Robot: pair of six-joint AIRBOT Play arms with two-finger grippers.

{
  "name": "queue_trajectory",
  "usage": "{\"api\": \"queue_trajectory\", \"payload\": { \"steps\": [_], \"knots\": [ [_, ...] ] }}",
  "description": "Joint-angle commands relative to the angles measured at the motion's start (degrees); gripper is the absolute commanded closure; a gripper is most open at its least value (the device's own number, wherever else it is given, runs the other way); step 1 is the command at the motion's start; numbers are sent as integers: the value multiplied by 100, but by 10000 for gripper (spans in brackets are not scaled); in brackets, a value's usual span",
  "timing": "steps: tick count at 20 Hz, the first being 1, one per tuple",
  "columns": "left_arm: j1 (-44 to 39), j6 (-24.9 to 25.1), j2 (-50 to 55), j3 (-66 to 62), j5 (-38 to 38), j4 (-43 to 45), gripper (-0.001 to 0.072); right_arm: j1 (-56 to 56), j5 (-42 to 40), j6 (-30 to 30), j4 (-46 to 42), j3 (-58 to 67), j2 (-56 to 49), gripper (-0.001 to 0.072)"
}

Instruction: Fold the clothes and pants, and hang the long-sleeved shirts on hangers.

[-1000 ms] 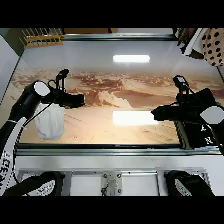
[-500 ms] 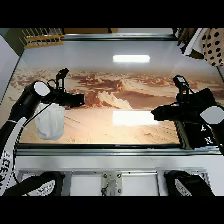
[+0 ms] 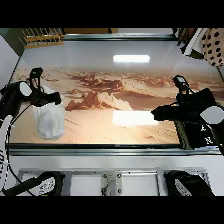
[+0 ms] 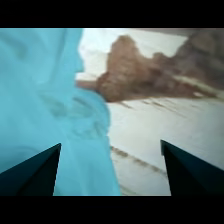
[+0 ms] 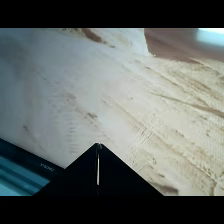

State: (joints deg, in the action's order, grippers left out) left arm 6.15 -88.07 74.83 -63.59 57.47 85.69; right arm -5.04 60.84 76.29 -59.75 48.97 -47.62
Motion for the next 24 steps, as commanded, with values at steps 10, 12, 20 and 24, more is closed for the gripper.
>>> {"api": "queue_trajectory", "payload": {
  "steps": [10, 12, 20, 24],
  "knots": [
    [564, -796, 824, 538, -240, 529, 698, -7, 0, -2, 2, 7, -2, 695],
    [407, -772, 369, 455, -262, 302, 698, -7, -2, 24, 11, 7, -4, 695],
    [-2164, -297, -1502, -1408, 223, -1060, 698, 225, -328, -601, -116, 378, 15, 698],
    [-3825, -367, -2011, -1987, -33, -1067, 697, 876, -535, -369, -673, 1161, 164, 698]
  ]
}}
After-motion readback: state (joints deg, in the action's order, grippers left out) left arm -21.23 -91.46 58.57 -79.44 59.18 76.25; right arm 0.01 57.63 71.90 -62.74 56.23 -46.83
